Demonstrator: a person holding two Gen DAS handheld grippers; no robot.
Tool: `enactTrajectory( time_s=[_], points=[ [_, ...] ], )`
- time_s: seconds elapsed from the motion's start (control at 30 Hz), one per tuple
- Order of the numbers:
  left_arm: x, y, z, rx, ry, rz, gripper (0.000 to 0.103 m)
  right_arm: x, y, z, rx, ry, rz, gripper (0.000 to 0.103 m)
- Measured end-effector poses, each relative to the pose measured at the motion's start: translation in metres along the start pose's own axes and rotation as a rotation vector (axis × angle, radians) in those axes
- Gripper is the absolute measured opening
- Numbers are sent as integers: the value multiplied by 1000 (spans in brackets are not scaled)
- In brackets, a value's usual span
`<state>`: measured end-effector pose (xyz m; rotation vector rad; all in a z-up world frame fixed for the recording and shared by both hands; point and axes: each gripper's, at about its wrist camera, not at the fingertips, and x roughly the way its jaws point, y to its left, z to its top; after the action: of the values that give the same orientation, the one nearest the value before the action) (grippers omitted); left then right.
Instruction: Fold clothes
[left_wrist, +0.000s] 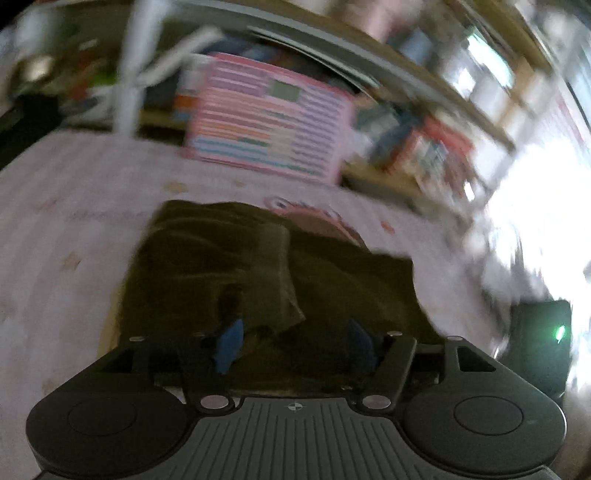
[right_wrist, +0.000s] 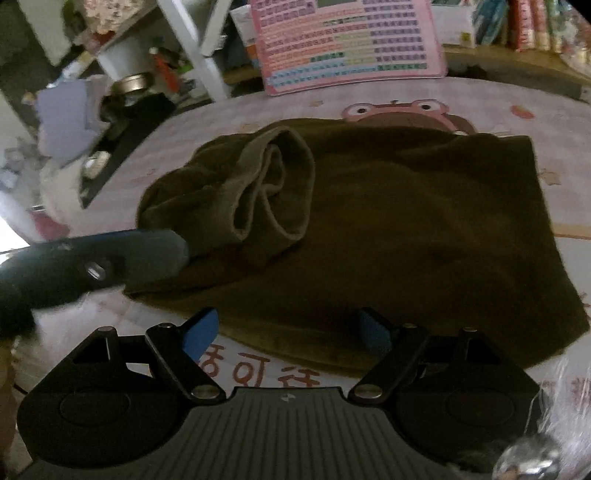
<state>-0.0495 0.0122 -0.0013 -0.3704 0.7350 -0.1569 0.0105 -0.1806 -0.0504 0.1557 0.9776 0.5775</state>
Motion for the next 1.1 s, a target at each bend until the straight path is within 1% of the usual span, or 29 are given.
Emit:
enactTrajectory(
  time_s=[0.03, 0.13, 0.2, 0.3, 0.33, 0.37, 0.4, 0.43, 0.47, 0.5, 0.53, 0.6, 0.63, 0.67, 0.73, 0.77, 0.8, 0.83, 0.87, 0.93, 0.97, 1.1],
  points=[
    [-7, 7, -1, -63, -24, 13, 65, 1, -2, 2, 2, 4, 31, 82],
    [-23, 18, -13, -188, -64, 56, 65, 7, -10, 13, 69, 12, 130, 82],
    [-33, 25, -22, -271, -91, 84, 65, 18, -18, 27, 154, 26, 176, 83],
    [-49, 36, -34, -396, -131, 127, 65, 40, -30, 47, 292, 56, 208, 83],
    [-54, 40, -38, -436, -144, 142, 65, 45, -33, 52, 339, 54, 222, 81],
    [-58, 39, -39, -444, -150, 152, 65, 48, -35, 56, 378, 53, 238, 77],
    [-61, 38, -40, -450, -156, 163, 65, 53, -36, 60, 403, 66, 242, 60],
    [-64, 37, -39, -451, -169, 171, 65, 58, -35, 64, 420, 87, 236, 37],
    [-67, 37, -39, -451, -181, 179, 65, 63, -35, 67, 434, 107, 245, 28],
    [-70, 37, -38, -451, -193, 187, 65, 62, -36, 69, 452, 116, 282, 19],
    [-72, 36, -38, -451, -206, 194, 65, 57, -38, 71, 484, 108, 339, 17],
    [-73, 36, -36, -457, -212, 198, 65, 44, -50, 69, 588, 74, 500, 16],
    [-72, 36, -36, -463, -207, 199, 65, 39, -56, 68, 621, 60, 519, 16],
    [-70, 36, -36, -469, -199, 198, 65, 39, -61, 67, 627, 60, 480, 16],
    [-63, 35, -35, -470, -184, 189, 65, 49, -71, 65, 626, 87, 371, 18],
    [-60, 33, -33, -464, -178, 187, 65, 57, -75, 64, 631, 110, 344, 20],
    [-57, 31, -32, -458, -172, 186, 65, 63, -77, 62, 634, 131, 348, 28],
    [-54, 29, -30, -452, -166, 185, 65, 67, -77, 62, 622, 143, 355, 33],
    [-51, 27, -28, -449, -158, 190, 65, 65, -75, 63, 598, 140, 353, 34],
    [-45, 25, -27, -443, -148, 200, 65, 54, -69, 68, 523, 125, 345, 46],
    [-42, 24, -28, -441, -144, 203, 65, 47, -66, 70, 480, 117, 345, 48],
    [-32, 18, -27, -429, -132, 217, 65, 12, -64, 69, 309, 65, 319, 63]
  ],
)
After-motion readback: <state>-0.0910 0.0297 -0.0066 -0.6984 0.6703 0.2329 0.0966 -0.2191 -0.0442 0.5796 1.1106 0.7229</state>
